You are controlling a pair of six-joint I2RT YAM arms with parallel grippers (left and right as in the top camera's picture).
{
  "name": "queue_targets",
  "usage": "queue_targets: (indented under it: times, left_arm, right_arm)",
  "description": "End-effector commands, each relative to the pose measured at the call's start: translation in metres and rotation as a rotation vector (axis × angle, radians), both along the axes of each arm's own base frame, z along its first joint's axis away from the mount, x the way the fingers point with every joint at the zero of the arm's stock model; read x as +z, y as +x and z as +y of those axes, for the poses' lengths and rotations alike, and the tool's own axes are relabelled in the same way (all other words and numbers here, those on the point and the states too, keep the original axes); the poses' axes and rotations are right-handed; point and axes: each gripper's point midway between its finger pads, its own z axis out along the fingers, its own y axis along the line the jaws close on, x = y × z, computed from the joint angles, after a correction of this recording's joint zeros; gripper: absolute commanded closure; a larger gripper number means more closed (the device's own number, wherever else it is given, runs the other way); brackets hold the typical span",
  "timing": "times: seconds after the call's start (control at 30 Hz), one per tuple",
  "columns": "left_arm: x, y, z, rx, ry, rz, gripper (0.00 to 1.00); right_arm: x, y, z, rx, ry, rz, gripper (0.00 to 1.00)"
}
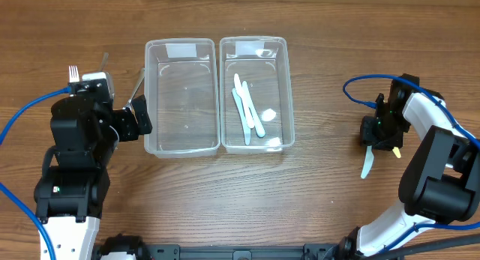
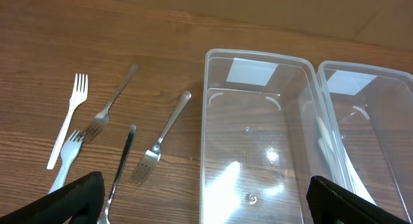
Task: Pack container
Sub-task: 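Lower the right gripper onto the light-blue spoon and grasp it, then place the light-blue spoon into the right container and release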
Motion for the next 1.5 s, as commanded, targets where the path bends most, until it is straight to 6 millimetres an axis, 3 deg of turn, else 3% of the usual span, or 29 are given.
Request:
queue_targets:
  times: [0.0,0.1,0.4,0.53,0.63,0.77,0.9,0.97,1.0,1.1,1.17,1.23,1.33,1.47]
  left_arm:
    - [0.013,0.002,0.000,-0.004,0.001,-0.033,0.00]
    - [0.013,0.002,0.000,-0.005,0.001,-0.033,0.00]
    - [0.015,0.003,0.000,-0.005,0.001,-0.041,0.00]
    - [0.015,0.003,0.000,-0.004,0.002,-0.041,0.00]
    - [0.015,0.003,0.000,-0.004,0.002,-0.040,0.00]
    - [0.015,0.004,0.000,-0.004,0.002,-0.044,0.00]
    - [0.016,0.004,0.000,-0.005,0.002,-0.047,0.00]
    - [0.016,0.004,0.000,-0.005,0.002,-0.046,0.00]
    - [0.016,0.004,0.000,-0.004,0.002,-0.046,0.00]
    - [0.016,0.004,0.000,-0.005,0.002,-0.046,0.00]
    - [0.016,0.004,0.000,-0.005,0.002,-0.046,0.00]
    - [0.016,0.004,0.000,-0.005,0.002,-0.046,0.00]
    - [0.015,0.004,0.000,-0.005,0.001,-0.043,0.00]
    - [0.014,0.003,0.000,-0.005,0.001,-0.039,0.00]
  right_arm:
    - [-0.015,-0.004,0.014,0.008,0.061,0.026,0.74]
    - [-0.015,-0.003,0.013,0.008,0.060,0.023,0.82]
    - [-0.015,-0.001,0.013,0.008,0.057,0.015,0.87]
    - [-0.015,0.001,0.012,-0.009,0.054,0.008,0.96]
    - [-0.008,0.005,0.012,-0.040,0.055,0.009,0.96]
    - [0.032,0.030,0.010,-0.053,0.070,-0.048,0.96]
    - [0.094,0.059,0.019,-0.013,0.071,-0.162,0.96]
    - [0.136,0.074,0.037,0.048,0.056,-0.238,0.96]
    - [0.167,0.085,0.059,0.111,0.053,-0.297,0.96]
    - [0.209,0.096,0.110,0.230,0.053,-0.374,0.96]
    - [0.227,0.099,0.157,0.304,0.055,-0.423,0.96]
    - [0.232,0.100,0.200,0.357,0.056,-0.461,0.96]
    - [0.222,0.100,0.247,0.391,0.077,-0.467,0.96]
    - [0.171,0.100,0.291,0.447,0.092,-0.368,0.96]
